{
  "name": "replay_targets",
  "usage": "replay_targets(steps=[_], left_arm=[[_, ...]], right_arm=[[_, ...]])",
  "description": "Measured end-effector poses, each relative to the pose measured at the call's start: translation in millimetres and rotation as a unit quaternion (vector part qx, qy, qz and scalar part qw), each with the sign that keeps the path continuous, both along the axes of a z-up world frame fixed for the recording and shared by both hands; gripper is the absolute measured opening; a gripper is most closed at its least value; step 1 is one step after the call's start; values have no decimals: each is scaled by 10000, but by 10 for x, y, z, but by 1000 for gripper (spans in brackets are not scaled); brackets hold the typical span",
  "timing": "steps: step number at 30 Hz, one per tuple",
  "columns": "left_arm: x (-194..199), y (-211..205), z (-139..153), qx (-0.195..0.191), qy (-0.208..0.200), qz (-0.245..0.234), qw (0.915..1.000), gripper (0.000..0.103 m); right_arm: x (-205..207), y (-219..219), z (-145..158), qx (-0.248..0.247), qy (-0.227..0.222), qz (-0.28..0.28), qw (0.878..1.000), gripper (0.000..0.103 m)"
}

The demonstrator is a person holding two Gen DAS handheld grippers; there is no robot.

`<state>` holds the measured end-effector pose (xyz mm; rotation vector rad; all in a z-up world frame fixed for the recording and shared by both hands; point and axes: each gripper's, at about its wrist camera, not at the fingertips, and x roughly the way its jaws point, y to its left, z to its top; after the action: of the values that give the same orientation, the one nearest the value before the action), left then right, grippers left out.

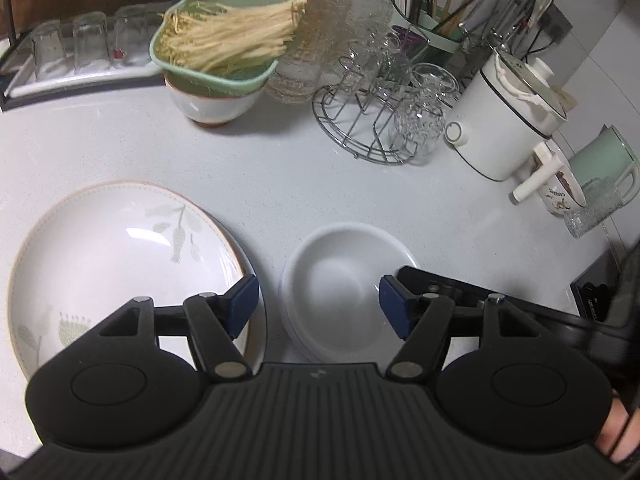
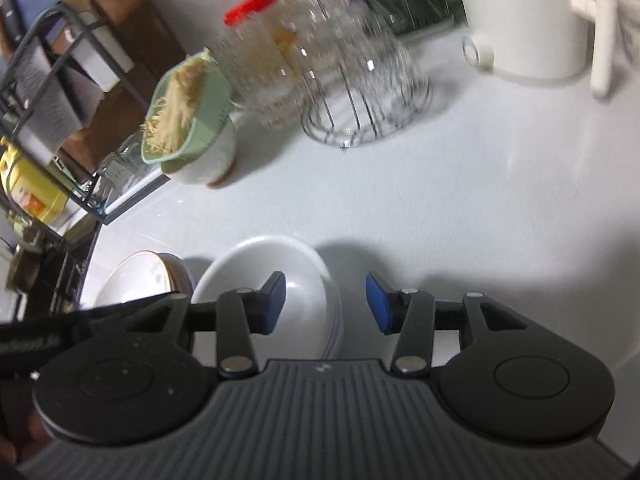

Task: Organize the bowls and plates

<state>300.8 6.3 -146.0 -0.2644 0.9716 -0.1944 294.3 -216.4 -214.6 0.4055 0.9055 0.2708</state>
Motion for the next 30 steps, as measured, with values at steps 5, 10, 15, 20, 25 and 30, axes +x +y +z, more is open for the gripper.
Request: replay_targets(steps=[5, 10, 15, 20, 25, 30], left_arm=[[-71, 31, -81, -142, 87, 53, 9998, 71], [-78, 95, -114, -284, 103, 192, 9994, 71], [-33, 136, -115, -519, 184, 198, 9983, 71], [60, 93, -100, -591, 375, 38, 9975, 71], [128, -44, -106, -521, 451, -269, 9973, 70], [213, -191, -184, -527, 449, -579, 9959, 69]], right_arm=[[85, 85, -144, 275, 515, -120, 9982, 38], [91, 77, -197, 282, 720, -345, 9964, 20], [33, -34, -172, 464, 774, -507, 9946, 14], [-22, -112, -134, 492, 858, -677, 9928, 13], [-123, -249, -134, 503, 1011, -1018, 9884, 13], [-248, -378, -137, 500, 1073, -1325, 9841, 13]])
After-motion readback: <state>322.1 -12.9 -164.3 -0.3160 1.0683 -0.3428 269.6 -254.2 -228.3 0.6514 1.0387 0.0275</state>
